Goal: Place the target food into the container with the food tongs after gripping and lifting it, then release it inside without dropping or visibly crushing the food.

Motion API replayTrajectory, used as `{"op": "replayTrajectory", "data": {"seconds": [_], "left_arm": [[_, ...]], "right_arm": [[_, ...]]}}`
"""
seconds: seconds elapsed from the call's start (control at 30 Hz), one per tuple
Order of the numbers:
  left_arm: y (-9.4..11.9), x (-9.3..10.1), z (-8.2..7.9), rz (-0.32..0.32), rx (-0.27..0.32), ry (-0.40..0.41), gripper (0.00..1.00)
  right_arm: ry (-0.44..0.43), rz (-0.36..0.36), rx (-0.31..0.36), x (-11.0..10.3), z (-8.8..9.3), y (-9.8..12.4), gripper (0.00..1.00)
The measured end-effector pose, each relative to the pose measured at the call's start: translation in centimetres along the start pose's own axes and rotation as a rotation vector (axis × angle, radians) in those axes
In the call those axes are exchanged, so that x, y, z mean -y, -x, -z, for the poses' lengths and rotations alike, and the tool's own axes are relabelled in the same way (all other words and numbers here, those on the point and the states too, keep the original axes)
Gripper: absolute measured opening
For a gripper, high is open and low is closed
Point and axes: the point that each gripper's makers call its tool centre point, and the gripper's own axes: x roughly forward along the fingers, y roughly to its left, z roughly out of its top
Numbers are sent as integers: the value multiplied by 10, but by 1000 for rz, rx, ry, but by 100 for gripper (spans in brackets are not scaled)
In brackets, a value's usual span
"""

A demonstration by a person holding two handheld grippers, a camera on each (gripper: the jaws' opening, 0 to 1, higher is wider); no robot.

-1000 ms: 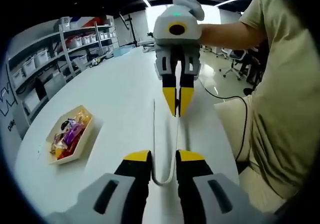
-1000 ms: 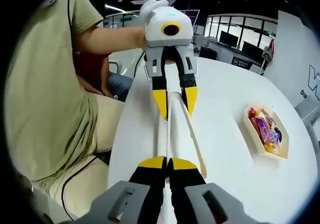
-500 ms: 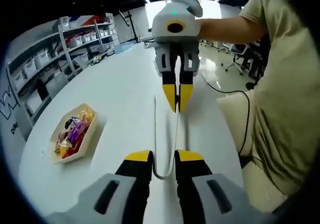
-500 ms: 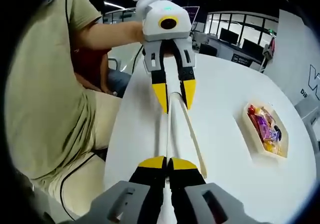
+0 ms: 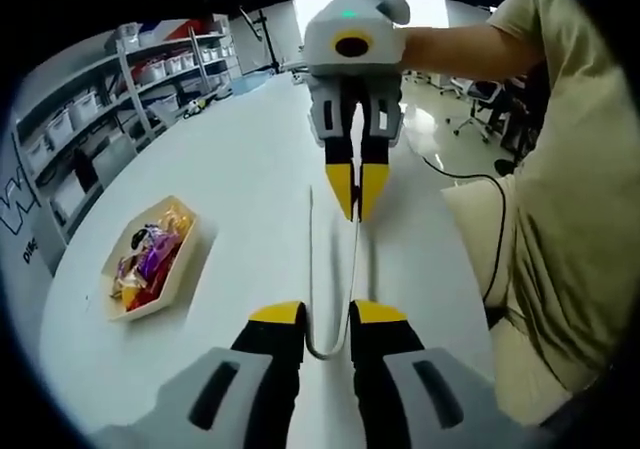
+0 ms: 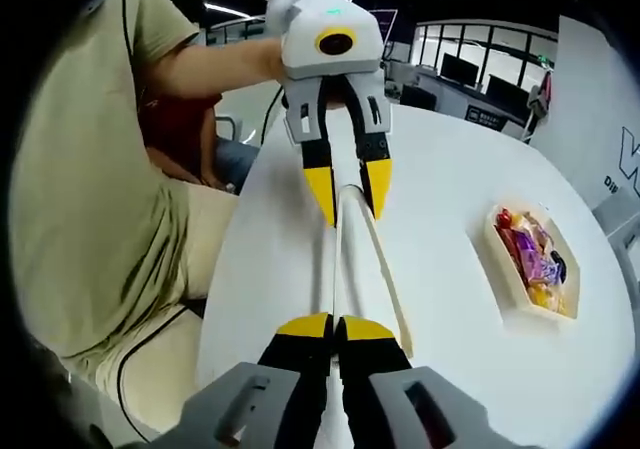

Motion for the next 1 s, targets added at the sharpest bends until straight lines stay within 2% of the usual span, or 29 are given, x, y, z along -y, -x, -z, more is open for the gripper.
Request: {"op": "replayTrajectory", "data": {"seconds": [1.0], "left_arm": [[-18,-20,14,-15,-56,33,16]], "right_arm": [[-23,-19,-20,23,14,-13,0]]}}
